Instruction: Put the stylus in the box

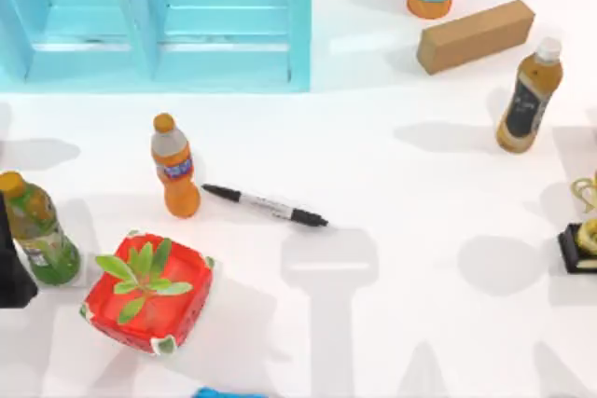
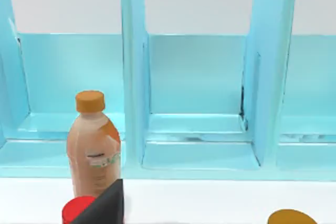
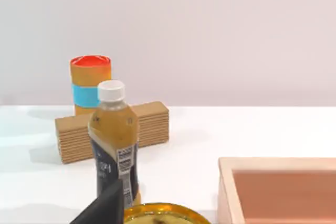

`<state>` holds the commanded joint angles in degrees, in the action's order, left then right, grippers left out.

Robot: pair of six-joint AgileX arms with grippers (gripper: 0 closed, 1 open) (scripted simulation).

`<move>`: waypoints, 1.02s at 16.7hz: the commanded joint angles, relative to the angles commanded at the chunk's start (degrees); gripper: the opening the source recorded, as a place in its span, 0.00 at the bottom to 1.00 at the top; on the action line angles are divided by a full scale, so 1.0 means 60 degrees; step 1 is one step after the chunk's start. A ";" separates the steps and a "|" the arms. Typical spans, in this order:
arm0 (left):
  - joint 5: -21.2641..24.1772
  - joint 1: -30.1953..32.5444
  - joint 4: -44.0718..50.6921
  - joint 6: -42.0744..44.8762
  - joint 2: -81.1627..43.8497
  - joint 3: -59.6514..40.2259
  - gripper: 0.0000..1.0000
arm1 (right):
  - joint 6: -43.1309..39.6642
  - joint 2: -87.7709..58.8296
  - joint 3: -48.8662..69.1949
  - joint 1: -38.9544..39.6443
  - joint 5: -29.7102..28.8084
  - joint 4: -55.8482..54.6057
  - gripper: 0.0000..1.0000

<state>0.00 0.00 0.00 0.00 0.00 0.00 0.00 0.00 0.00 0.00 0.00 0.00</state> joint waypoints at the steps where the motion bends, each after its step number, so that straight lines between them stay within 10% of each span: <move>1: 0.0000 0.0000 0.0000 0.0000 0.0000 0.0000 1.00 | 0.0000 0.0000 0.0000 0.0000 0.0000 0.0000 1.00; 8: 0.0000 0.0000 0.0000 0.0000 0.0000 0.0000 1.00 | -0.0633 -0.1507 0.1779 0.0593 0.0368 0.0859 1.00; 17: 0.0000 0.0000 0.0000 0.0000 0.0000 0.0000 1.00 | -0.2392 -0.8174 0.8874 0.2246 0.1284 0.4584 1.00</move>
<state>0.00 0.00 0.00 0.00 0.00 0.00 -14.35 -49.04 53.24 13.47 7.70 27.50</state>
